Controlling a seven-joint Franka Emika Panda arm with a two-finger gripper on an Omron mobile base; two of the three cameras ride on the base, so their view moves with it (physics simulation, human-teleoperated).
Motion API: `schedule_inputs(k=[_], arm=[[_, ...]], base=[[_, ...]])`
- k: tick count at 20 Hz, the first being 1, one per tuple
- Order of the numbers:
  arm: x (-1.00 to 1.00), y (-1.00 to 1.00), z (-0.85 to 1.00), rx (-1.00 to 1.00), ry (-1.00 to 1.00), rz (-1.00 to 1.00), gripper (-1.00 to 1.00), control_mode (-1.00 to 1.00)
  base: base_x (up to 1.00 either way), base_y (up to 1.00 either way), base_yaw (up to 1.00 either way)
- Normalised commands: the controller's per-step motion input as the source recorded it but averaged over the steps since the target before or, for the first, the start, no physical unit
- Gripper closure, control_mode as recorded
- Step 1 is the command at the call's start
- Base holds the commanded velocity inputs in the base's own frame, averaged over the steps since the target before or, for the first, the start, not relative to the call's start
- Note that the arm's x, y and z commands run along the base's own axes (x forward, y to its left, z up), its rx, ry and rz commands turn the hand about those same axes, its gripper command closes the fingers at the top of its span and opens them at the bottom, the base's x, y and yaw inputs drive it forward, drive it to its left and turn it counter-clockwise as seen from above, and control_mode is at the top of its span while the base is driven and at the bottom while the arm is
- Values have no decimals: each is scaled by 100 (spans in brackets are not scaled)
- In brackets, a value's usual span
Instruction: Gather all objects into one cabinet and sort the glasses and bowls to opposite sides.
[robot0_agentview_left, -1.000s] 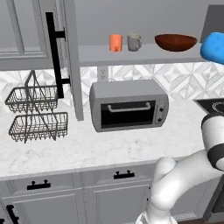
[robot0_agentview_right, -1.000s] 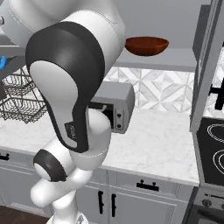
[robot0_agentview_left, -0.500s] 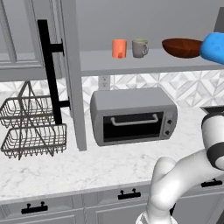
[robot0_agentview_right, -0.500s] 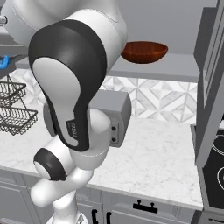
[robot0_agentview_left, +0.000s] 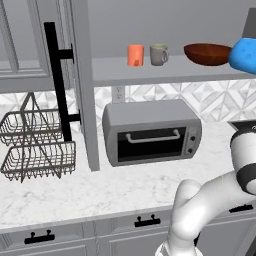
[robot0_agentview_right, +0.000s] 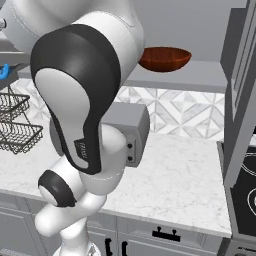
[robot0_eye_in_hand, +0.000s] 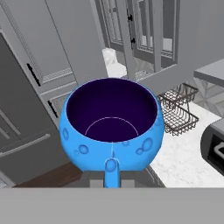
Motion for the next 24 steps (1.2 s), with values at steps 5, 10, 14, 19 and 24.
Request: schedule_inputs(k=[5, 10, 14, 19, 24], arm=[[0, 0, 0, 0, 0, 0, 100, 100], [0, 9, 0, -5, 0, 0, 100, -100], [0, 11, 2, -5, 0, -1, 100, -100], [14, 53, 28, -1, 0, -10, 100, -100], [22, 66, 4, -12, -5, -9, 100, -100]], base=[[0, 0, 0], [0, 0, 0], [0, 0, 0], [0, 0, 0], [0, 0, 0]])
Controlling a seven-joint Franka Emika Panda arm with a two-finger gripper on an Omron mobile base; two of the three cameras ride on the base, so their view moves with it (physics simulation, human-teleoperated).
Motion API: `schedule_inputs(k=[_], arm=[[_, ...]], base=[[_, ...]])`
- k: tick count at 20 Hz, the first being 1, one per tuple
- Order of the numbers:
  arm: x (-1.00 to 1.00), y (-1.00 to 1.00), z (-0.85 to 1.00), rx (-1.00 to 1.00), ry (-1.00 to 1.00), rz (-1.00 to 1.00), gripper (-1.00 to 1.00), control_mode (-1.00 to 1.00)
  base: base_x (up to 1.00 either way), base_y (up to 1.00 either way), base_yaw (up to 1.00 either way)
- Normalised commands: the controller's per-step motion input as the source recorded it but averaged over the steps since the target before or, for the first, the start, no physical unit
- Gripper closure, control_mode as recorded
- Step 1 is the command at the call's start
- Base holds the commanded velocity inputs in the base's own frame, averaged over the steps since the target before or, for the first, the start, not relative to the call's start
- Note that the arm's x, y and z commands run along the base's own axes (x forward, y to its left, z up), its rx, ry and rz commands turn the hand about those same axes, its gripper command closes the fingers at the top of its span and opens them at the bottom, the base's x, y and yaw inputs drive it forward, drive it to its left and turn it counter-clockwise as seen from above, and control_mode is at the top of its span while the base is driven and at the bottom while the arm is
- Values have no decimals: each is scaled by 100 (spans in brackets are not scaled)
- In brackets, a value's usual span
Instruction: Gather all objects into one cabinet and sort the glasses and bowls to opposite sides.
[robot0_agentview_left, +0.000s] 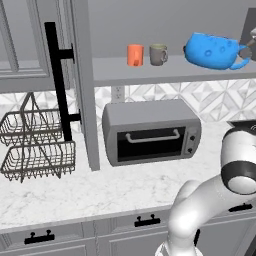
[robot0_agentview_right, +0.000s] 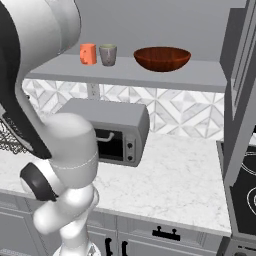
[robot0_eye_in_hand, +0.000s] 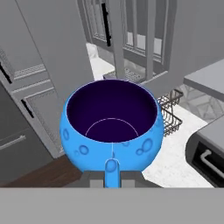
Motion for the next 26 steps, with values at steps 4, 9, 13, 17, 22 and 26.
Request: schedule_inputs(k=[4, 9, 13, 17, 22, 26], arm=[[59, 30, 0, -21, 0, -9, 100, -100], [97, 4, 0, -18, 0, -12, 100, -100], [88, 0, -62, -14, -7, -11, 100, -100], [81, 0, -100, -2, -21, -5, 100, -100], [86, 2, -100, 9, -38, 4, 100, -100], [92, -6, -100, 22, -58, 28, 100, -100]], base=[[0, 0, 0], [0, 0, 0], [0, 0, 0], [0, 0, 0], [0, 0, 0], [0, 0, 0]])
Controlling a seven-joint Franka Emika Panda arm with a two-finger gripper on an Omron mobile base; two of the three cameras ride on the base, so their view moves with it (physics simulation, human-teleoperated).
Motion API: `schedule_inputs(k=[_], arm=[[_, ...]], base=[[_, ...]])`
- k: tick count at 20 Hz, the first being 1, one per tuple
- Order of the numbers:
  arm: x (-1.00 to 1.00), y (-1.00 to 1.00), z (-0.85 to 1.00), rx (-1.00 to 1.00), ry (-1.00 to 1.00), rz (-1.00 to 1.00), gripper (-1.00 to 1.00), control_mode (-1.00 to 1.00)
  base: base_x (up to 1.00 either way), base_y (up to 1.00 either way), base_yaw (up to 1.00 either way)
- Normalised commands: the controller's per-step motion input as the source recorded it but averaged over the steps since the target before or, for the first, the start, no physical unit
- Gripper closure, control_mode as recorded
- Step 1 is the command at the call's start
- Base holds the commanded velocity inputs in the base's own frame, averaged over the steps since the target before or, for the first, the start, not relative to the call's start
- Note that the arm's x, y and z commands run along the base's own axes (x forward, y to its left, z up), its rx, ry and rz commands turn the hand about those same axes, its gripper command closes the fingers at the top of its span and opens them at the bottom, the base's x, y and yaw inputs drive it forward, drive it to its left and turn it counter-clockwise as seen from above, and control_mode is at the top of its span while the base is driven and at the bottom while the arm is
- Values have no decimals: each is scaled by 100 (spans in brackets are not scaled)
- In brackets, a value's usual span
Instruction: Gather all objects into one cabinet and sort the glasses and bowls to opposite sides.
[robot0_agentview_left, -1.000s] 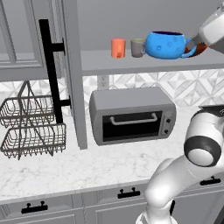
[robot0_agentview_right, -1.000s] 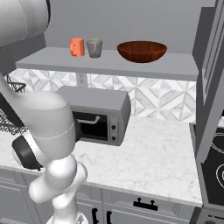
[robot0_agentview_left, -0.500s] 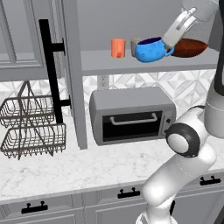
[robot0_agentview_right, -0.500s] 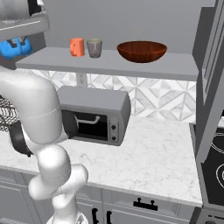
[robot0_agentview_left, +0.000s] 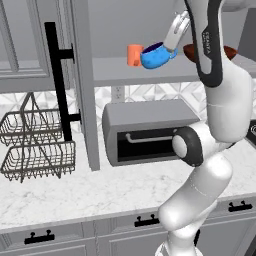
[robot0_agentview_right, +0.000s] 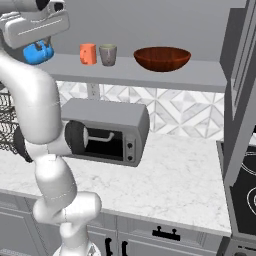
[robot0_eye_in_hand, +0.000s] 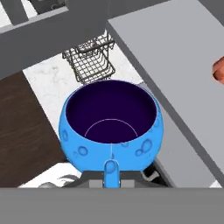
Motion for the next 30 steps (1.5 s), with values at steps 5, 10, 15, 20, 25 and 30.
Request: schedule_inputs(k=[5, 10, 15, 20, 25, 30], arm=[[74, -28, -100, 31, -55, 33, 100, -100], [8, -39, -100, 17, -36, 31, 100, -100], [6, -13, -77, 29, -23, 17, 100, -100], [19, -1, 9, 41, -11, 0, 100, -100], [37, 2, 7, 43, -3, 0, 100, -100], [-12, 29, 23, 9, 19, -1, 100, -100]], base=[[0, 0, 0], [0, 0, 0], [0, 0, 0], [0, 0, 0], [0, 0, 0], [0, 0, 0]])
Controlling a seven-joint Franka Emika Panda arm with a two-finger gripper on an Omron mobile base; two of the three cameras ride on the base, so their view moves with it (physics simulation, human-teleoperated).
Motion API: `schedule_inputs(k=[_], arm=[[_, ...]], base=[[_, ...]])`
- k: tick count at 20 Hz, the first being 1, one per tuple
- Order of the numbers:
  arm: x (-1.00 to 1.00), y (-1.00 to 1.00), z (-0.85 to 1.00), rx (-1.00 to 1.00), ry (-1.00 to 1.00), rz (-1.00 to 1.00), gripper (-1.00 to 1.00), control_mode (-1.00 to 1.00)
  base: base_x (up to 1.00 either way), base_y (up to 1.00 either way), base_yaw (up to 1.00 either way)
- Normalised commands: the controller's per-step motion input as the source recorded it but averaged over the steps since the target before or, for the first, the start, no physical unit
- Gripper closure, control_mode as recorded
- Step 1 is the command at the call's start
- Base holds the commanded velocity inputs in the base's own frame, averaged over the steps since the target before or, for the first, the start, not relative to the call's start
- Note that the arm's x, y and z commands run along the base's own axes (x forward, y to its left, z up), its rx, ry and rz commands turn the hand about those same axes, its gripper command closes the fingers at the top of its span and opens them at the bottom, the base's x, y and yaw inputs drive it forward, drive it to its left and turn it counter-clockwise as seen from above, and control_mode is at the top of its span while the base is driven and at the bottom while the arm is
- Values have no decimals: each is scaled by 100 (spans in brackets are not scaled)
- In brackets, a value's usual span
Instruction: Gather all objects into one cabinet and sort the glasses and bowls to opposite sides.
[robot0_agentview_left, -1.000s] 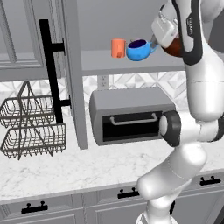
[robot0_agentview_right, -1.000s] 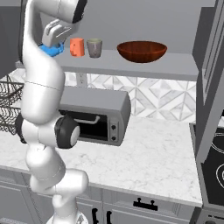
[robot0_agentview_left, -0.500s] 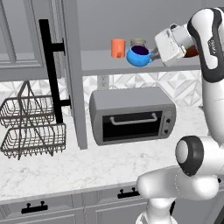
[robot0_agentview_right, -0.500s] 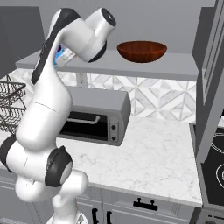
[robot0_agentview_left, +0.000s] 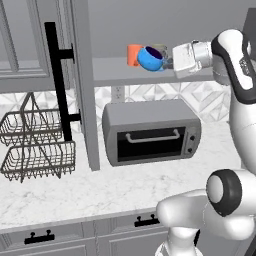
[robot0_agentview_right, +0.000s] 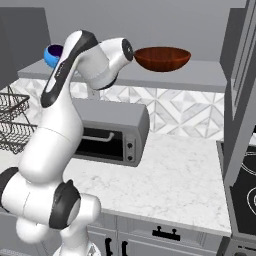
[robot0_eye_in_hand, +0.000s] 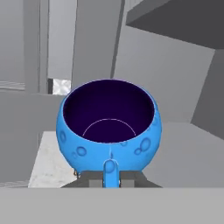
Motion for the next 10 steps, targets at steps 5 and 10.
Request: schedule_inputs(k=[5, 10], arm=[[-4, 70, 33, -13, 5, 0, 100, -100], [34, 39, 55, -9, 0, -3, 100, -100]], base=[[0, 0, 0], [0, 0, 0]])
